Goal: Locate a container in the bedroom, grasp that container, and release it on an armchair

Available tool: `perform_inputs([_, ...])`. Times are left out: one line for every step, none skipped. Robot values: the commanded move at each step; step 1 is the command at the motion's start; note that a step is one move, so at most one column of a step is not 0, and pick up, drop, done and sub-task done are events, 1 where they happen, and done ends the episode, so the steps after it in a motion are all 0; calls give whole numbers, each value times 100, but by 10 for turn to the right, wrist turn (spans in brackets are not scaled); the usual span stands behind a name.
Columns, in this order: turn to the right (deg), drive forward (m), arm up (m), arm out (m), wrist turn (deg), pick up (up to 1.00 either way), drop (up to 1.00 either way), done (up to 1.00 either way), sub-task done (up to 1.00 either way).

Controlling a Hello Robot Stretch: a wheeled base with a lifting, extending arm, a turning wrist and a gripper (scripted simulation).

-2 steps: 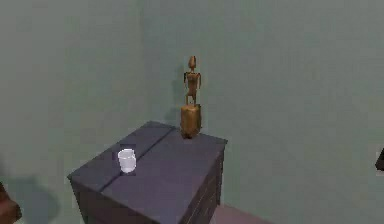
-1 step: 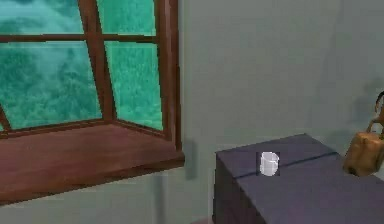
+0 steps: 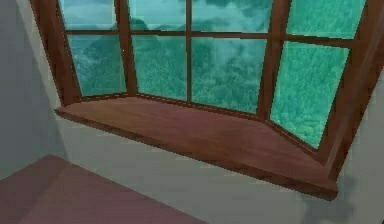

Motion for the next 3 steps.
perform_inputs([-180,0,0,0,0,0,0,0,0])
perform_inputs([450,0,0,0,0,0,0,0,0])
perform_inputs([450,0,0,0,0,0,0,0,0])
